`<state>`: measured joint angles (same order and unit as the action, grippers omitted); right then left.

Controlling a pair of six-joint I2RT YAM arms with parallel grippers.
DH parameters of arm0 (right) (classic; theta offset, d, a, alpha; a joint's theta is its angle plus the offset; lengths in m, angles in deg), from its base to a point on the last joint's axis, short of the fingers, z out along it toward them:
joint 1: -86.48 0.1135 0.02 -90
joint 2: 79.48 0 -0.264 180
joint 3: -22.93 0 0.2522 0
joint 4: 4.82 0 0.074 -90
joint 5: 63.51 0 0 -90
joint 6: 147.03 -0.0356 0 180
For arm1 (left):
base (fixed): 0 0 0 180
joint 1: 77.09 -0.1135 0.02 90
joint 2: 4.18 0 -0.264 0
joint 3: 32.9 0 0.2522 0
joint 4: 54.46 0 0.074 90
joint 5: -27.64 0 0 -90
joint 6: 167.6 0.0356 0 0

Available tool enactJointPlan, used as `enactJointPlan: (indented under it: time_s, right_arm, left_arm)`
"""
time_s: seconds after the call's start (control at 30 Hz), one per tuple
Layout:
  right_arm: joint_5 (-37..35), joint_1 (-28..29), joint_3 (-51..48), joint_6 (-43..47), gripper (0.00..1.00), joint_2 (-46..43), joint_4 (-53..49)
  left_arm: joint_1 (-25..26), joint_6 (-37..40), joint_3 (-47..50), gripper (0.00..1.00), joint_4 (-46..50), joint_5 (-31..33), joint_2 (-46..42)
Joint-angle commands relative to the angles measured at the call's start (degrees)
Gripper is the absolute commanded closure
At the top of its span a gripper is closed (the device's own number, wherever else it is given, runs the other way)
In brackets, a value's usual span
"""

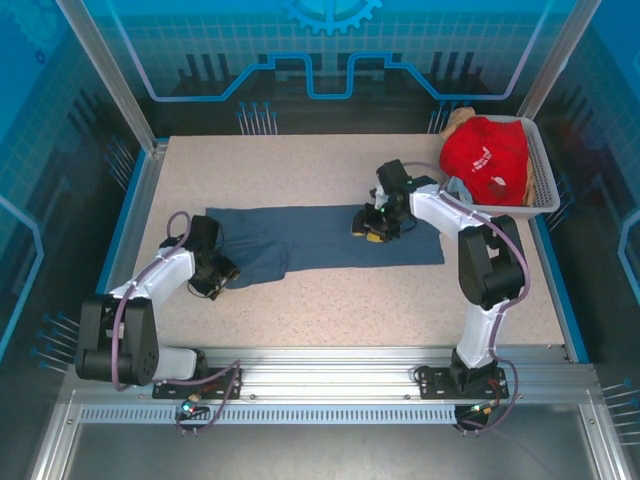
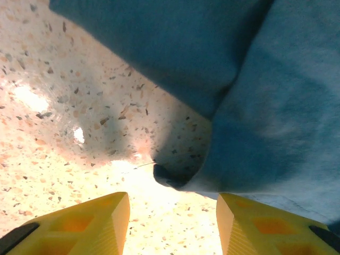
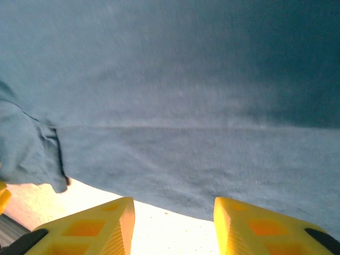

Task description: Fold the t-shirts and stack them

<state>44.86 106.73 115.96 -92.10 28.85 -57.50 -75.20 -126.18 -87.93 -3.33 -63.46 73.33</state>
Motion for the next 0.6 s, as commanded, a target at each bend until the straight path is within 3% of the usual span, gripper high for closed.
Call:
enactJointPlan:
  time_s: [0.0,0.57]
  right_arm:
    - [2.8,0.4,-1.8,0.3,0.55,-0.9,2.3]
    - [0.6,4.1,-2.7,-1.9,0.56,-1.9,2.1]
  left_arm:
    - [-0.1,-1.2,2.1,0.52,-3.9,-1.5,-1.2]
    - [0.0,2.7,3.3,0.79,-11.0,-0.9,3.5]
